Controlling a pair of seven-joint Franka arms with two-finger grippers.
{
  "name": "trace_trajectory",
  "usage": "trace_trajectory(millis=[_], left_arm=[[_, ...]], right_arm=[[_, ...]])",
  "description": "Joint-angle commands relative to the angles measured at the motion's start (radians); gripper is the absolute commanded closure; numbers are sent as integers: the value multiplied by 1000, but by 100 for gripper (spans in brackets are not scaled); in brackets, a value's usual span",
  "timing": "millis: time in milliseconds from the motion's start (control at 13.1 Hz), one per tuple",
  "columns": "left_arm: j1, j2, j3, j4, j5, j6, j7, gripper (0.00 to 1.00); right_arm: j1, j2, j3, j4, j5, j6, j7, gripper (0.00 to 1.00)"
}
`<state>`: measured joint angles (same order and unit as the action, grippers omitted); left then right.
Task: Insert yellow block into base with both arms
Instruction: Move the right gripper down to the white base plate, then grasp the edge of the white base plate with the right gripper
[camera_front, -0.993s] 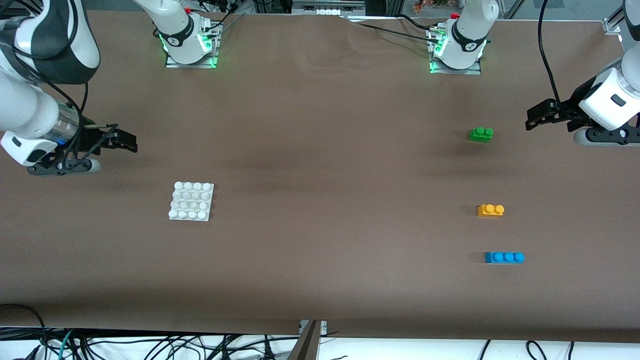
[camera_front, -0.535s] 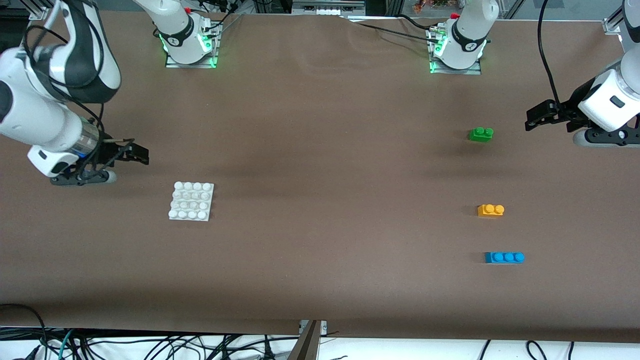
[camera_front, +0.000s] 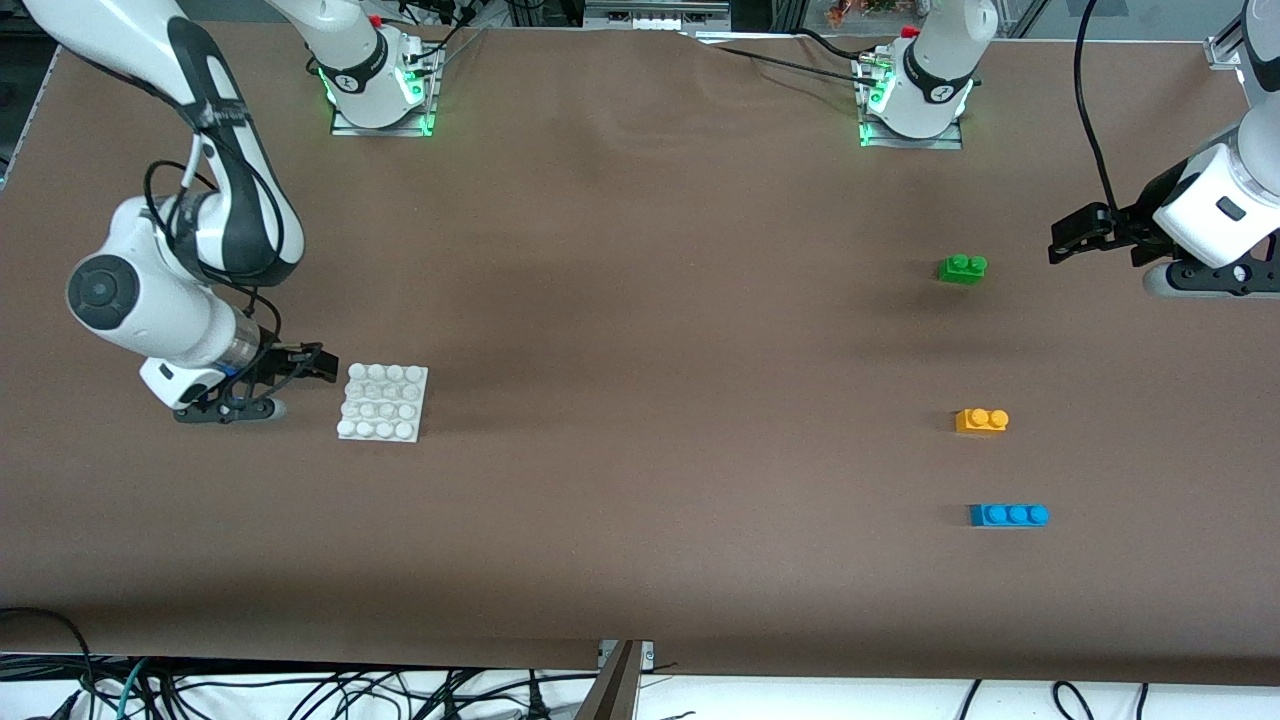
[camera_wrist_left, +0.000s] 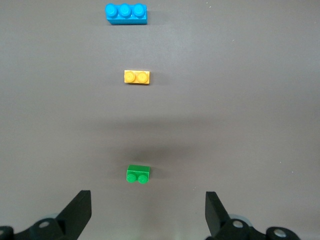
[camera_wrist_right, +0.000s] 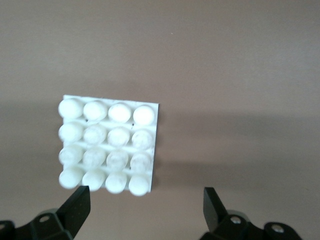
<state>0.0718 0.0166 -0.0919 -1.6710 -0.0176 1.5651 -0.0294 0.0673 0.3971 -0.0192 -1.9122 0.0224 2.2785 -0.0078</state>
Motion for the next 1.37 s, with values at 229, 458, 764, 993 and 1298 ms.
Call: trace_trajectory(millis=[229, 458, 764, 993, 1298], left_arm=[[3, 6, 0, 22, -13, -16, 2, 0], [3, 6, 1, 22, -15, -16, 2, 0], [3, 6, 1, 22, -15, -16, 3, 0], [3, 6, 1, 22, -13, -16, 3, 0], [3, 6, 1, 22, -15, -16, 3, 0]], right_arm=[[-11, 94, 19, 4, 25, 104, 41, 0], [-11, 114, 21, 2, 56, 110, 43, 0], [-1, 130, 21, -1, 88, 147, 46, 0], [-1, 160, 21, 1, 88, 180, 46, 0], [-1, 186, 22, 2, 90, 213, 46, 0]])
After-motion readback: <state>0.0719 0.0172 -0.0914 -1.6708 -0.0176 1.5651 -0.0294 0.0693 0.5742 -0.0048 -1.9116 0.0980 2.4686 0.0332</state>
